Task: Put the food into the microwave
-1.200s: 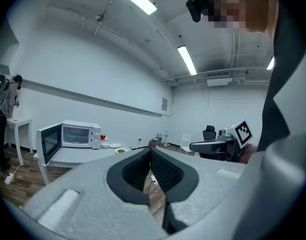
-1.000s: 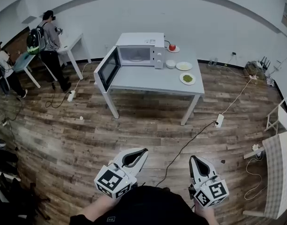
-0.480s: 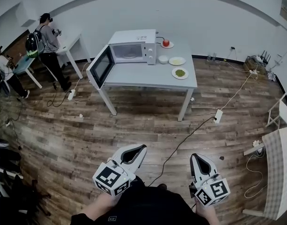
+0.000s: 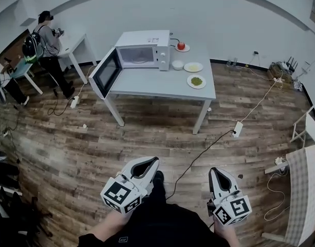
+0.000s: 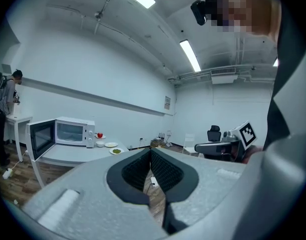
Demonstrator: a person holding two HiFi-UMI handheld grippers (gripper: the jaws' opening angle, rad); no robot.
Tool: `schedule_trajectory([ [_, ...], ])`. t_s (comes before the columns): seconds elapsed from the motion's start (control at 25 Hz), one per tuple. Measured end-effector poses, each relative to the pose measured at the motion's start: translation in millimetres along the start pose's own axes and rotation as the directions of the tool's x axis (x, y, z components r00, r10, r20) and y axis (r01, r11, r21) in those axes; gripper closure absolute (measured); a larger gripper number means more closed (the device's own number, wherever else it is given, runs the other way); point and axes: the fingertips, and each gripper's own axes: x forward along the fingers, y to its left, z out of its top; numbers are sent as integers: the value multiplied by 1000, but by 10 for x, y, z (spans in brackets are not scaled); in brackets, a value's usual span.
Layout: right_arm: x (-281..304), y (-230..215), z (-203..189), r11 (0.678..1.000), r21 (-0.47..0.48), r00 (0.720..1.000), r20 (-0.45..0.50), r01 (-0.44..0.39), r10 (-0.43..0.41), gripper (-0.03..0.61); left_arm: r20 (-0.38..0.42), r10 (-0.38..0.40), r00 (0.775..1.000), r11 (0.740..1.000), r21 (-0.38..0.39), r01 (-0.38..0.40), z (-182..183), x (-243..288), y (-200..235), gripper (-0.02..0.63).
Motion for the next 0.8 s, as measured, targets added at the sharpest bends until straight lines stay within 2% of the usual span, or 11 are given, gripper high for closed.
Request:
schedule_trajectory([
  [0.44, 1327, -285, 387, 999, -34, 1000, -2, -6, 6, 563, 31, 3, 1000, 1000, 27, -3, 289, 654, 1136, 604],
  [0.8, 2443, -279, 601, 998, -51, 999, -37, -26, 24, 563, 47, 34, 998, 999, 18, -35, 420, 805, 2156, 604],
])
